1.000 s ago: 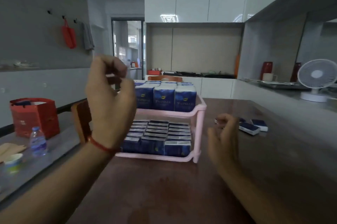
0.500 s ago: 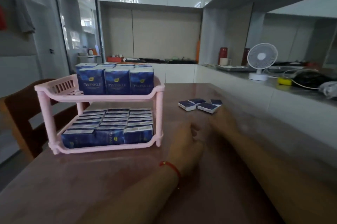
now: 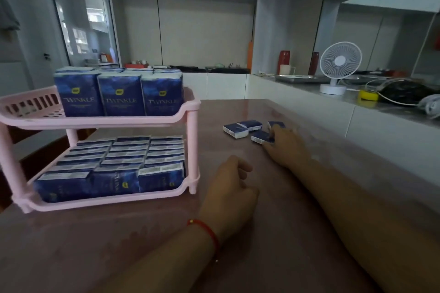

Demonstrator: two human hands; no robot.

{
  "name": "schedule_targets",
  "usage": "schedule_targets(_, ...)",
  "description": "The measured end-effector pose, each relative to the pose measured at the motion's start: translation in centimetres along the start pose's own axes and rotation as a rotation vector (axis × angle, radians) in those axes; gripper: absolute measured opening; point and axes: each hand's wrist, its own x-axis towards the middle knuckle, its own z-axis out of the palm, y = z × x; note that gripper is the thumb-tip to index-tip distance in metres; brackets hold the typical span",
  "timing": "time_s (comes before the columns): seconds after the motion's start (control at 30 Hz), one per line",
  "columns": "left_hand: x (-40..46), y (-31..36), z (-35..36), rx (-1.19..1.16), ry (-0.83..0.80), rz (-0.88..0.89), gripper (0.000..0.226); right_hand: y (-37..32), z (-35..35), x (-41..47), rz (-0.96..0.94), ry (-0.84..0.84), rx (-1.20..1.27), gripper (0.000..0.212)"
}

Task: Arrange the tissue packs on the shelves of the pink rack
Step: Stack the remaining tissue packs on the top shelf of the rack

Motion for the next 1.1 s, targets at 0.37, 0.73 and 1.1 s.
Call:
schedule_targets(0.37,-0.2,0.5,0.2,-0.103,0.021,0.082,0.066,-5.8,-12.0,-8.4,-0.243,-0.629,0.832,0.044)
schedule_targets(0.73,0.0,0.6,-0.1,-0.167,0.133,-0.089,0.014,1.3,-0.8,1.9,0.159,-0.232,0.082,0.071)
schedule_targets(1.1,-0.5,1.3,-0.4,-0.15,0.136,-0.145,0.011,1.9,0.2,2.2,0.112,-0.078,0.046,0.041)
